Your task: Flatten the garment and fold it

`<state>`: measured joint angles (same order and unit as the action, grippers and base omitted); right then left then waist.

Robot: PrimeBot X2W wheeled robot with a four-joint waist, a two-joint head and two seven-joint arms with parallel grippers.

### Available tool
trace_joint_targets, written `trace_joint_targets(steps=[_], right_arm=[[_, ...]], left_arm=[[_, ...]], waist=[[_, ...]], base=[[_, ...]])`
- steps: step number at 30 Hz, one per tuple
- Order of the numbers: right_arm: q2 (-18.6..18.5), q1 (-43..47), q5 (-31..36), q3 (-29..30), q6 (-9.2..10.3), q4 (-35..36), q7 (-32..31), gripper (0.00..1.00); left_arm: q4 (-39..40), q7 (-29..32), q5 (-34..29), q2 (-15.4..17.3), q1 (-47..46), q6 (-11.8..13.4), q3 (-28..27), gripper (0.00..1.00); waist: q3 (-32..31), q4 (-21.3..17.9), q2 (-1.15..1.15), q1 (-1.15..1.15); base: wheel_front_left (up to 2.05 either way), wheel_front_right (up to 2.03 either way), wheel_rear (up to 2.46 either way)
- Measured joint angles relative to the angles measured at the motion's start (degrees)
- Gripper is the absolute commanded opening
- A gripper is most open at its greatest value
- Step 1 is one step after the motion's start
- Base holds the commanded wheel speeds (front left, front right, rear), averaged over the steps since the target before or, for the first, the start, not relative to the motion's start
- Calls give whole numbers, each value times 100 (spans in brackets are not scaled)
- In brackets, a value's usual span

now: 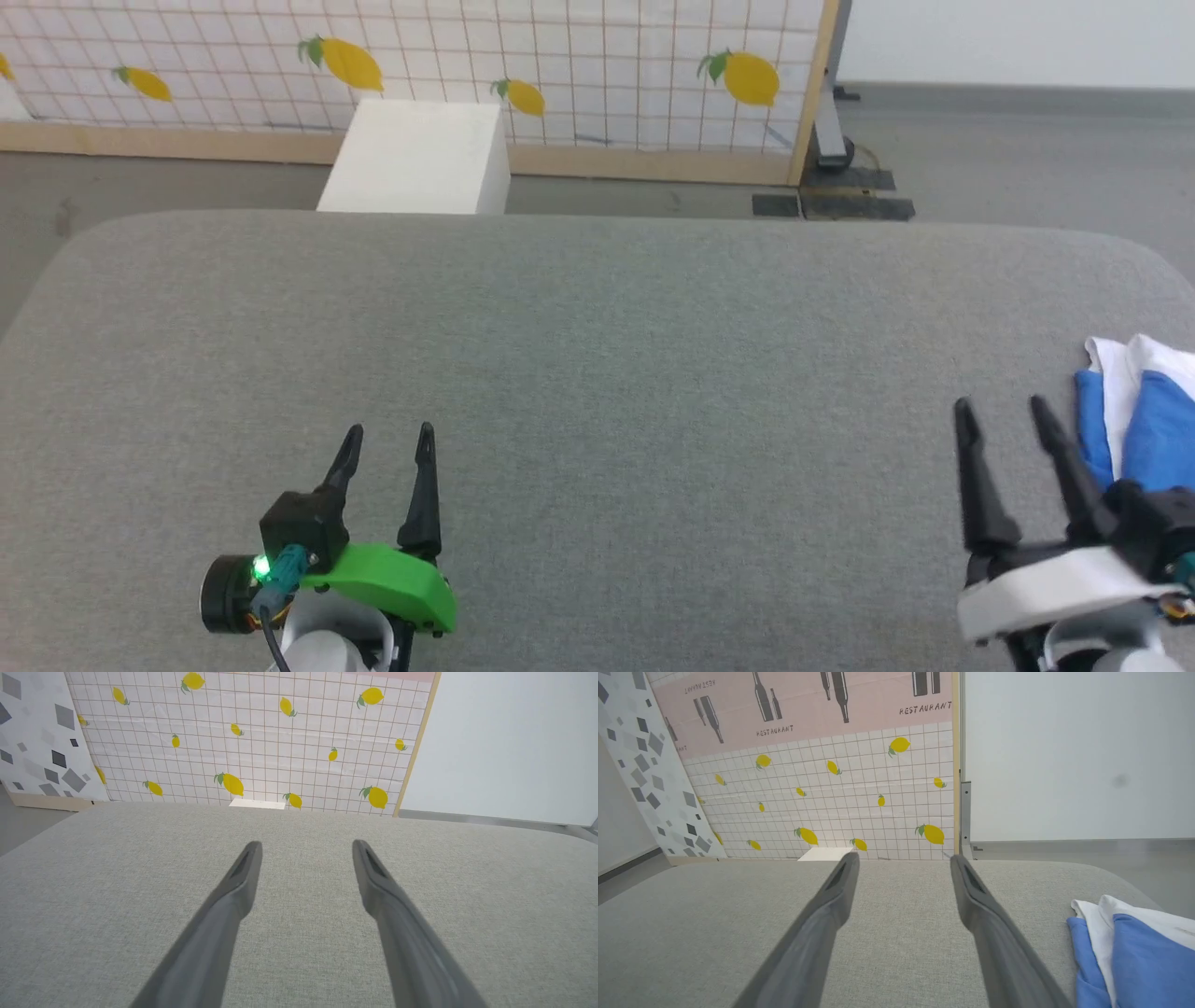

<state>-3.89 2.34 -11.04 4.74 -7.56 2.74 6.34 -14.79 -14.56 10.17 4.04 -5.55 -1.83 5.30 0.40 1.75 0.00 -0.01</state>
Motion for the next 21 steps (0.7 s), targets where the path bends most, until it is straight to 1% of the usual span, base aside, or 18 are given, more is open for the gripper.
trace_joint_targets(steps=[3, 9, 15, 21], right_arm=[[74, 163, 34, -57, -1, 19, 19, 100], [85, 360, -60, -64, 0, 20, 24, 100], [87, 447, -224, -93, 0, 18, 32, 100], [88, 447, -255, -105, 0, 22, 32, 100]], left_arm=[[-41, -15, 1, -4, 72, 11, 24, 100], [-83, -16, 60, -13, 201, 10, 85, 100], [-126, -16, 169, -34, 223, -9, 137, 100], [-148, -16, 193, -40, 223, -8, 158, 100]], waist=[[-94, 55, 0, 0], [-233, 91, 0, 0], [-246, 125, 0, 0], [-243, 156, 0, 0]], base=[[0, 0, 0], [0, 0, 0], [0, 0, 0], [0, 0, 0]])
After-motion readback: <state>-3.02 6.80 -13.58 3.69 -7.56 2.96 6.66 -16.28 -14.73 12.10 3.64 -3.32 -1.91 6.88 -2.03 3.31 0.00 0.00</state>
